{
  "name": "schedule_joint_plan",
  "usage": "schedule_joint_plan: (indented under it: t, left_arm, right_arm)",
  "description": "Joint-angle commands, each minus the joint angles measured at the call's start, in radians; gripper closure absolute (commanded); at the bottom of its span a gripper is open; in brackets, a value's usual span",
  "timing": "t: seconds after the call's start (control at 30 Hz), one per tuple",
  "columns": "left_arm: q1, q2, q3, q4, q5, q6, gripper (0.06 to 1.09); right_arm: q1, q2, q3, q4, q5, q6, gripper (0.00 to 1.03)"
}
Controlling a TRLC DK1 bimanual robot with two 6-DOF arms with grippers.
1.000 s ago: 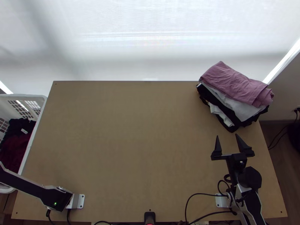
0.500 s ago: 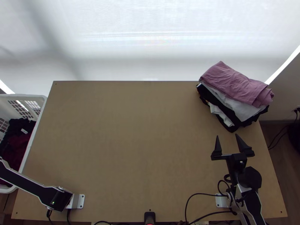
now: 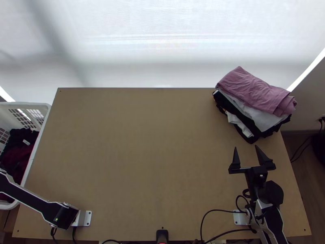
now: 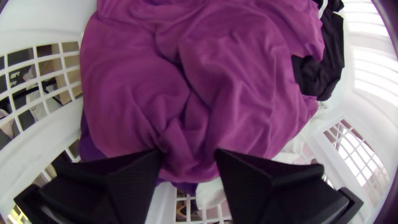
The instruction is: Fold the t-shirt
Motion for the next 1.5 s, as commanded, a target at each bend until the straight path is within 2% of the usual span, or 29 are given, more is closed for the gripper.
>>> schedule_joint_plan:
  t: [0.0, 0.13, 0.27, 0.33, 0.4, 0.67, 1.07, 1.47]
  left_arm:
    - [0.006, 0.013, 0.011, 0.036, -0.026, 0.042, 1.05]
    - [0.004, -0.056, 0.03, 0.036, 0.0, 0.039, 1.05]
    - [-0.013, -0.208, 0.031, 0.047, 0.1, 0.016, 1.05]
    - [-0.028, -0.281, 0.039, 0.05, 0.103, 0.004, 1.05]
    - [-0.04, -0.35, 0.039, 0.062, 0.149, -0.002, 1.05]
    - [-0.108, -0.596, 0.041, 0.084, 0.232, -0.039, 1.05]
    - [-0.313, -0.964, 0.038, 0.17, 0.236, -0.113, 1.05]
    - [-0.593, -1.174, -0.007, 0.202, 0.235, -0.179, 1.05]
  right_arm:
    - [0.004, -0.008, -0.01, -0.013, -0.001, 0.016, 0.04]
    - [0.004, -0.008, -0.01, -0.013, -0.001, 0.016, 0.04]
    - [0.004, -0.008, -0.01, -0.013, -0.001, 0.016, 0.04]
    - [0.004, -0.008, -0.01, -0.013, -0.001, 0.016, 0.04]
    - [0.004, -0.008, -0.01, -0.013, -0.001, 0.016, 0.04]
    - [0.004, -0.008, -0.01, -0.013, -0.001, 0.016, 0.04]
    - [0.004, -0.008, -0.01, -0.013, -0.001, 0.016, 0.04]
    - [0.004, -0.008, -0.01, -0.013, -0.001, 0.016, 0.04]
